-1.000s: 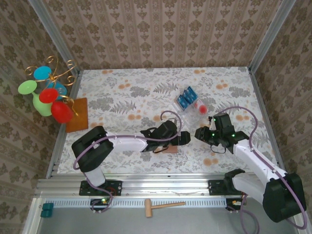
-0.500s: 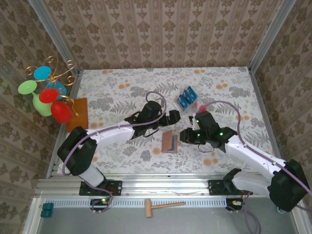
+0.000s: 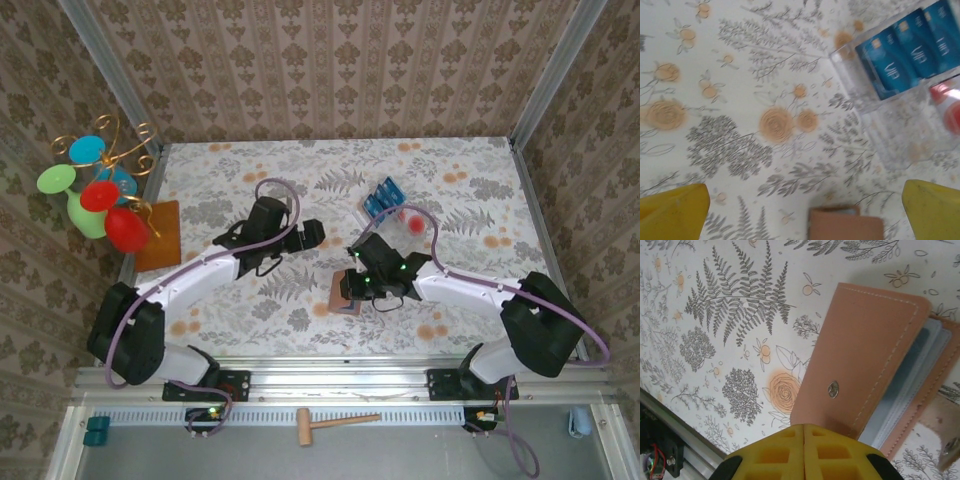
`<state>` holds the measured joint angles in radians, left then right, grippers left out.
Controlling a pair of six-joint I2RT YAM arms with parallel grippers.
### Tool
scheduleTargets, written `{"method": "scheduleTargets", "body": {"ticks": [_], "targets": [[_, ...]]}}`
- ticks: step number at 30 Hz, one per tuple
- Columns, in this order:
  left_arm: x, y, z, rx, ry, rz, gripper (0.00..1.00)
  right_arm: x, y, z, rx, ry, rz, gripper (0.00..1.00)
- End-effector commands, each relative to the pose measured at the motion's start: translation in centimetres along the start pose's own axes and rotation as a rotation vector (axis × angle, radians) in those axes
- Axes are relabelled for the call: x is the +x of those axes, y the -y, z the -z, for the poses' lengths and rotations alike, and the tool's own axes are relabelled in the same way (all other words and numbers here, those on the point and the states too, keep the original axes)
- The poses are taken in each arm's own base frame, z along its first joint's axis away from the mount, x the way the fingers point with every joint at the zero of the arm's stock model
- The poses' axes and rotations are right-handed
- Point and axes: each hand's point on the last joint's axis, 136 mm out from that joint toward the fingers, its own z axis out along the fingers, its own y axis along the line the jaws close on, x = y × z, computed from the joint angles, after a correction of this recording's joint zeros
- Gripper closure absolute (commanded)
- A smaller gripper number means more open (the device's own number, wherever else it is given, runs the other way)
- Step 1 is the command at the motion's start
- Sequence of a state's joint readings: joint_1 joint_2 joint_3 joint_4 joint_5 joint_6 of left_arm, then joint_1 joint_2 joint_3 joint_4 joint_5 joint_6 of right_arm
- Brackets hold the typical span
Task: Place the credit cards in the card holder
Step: Close the card holder at the center of the table.
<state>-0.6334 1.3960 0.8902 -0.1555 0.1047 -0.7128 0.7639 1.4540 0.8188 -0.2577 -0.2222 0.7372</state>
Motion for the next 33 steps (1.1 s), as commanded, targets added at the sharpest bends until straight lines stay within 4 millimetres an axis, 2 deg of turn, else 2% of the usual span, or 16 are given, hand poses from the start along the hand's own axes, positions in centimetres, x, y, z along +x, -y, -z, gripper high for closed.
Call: {"method": "scheduleTargets", "body": {"ticks": [1, 7, 12, 22, 28, 33], "targets": [[2.3, -1.5, 0.7, -0.058, -0.086, -0.124, 0.00, -0.2, 1.1, 0.2, 0.042, 0.038, 0.001, 0.97], [4.4, -1.4, 0.3, -0.086, -0.157, -0.296, 0.00, 0.3, 3.2, -0.3, 0.085, 0.026, -0.021, 1.00], [6.2, -0.1, -1.2, -0.078, -0.222, -0.419, 0.00, 0.6, 4.7, -1.5, 0.103, 0.008, -0.041, 1.00], [7.7, 1.0, -5.1, -0.061, -0.309, -0.493, 0.00, 1.2, 5.6, -3.3, 0.095, -0.024, -0.065, 1.00], [8.6, 1.0, -6.4, -0.067, -0.343, -0.531, 0.00, 1.0, 5.6, -2.9, 0.096, -0.015, -0.066, 1.00], [9.2, 0.0, -7.2, -0.108, -0.364, -0.540, 0.00, 0.9, 5.6, -2.6, 0.100, -0.012, -0.068, 1.00]]}}
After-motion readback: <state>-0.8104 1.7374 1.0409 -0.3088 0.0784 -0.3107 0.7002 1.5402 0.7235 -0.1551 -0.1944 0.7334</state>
